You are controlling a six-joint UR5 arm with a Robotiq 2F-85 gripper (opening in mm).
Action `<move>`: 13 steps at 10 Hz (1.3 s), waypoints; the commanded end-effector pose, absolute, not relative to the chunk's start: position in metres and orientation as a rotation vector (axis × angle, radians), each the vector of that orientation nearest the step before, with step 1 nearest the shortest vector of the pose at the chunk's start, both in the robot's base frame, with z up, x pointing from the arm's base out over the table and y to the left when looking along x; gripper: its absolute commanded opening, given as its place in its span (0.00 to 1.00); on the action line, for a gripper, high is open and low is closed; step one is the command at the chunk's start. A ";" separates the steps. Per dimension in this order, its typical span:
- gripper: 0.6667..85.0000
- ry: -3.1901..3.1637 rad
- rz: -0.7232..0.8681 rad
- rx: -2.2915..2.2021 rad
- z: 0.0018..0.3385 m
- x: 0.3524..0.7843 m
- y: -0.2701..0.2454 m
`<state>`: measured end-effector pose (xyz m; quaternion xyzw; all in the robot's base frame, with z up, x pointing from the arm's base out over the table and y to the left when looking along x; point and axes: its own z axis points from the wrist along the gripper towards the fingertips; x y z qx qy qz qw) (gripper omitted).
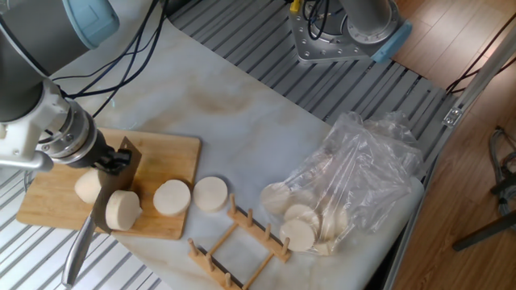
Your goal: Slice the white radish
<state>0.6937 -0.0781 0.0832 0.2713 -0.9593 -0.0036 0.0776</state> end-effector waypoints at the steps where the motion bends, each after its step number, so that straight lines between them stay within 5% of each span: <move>1: 0.17 -2.906 -0.042 0.808 0.087 0.708 -0.068; 13: 0.10 -2.934 -0.055 0.745 0.077 0.730 -0.049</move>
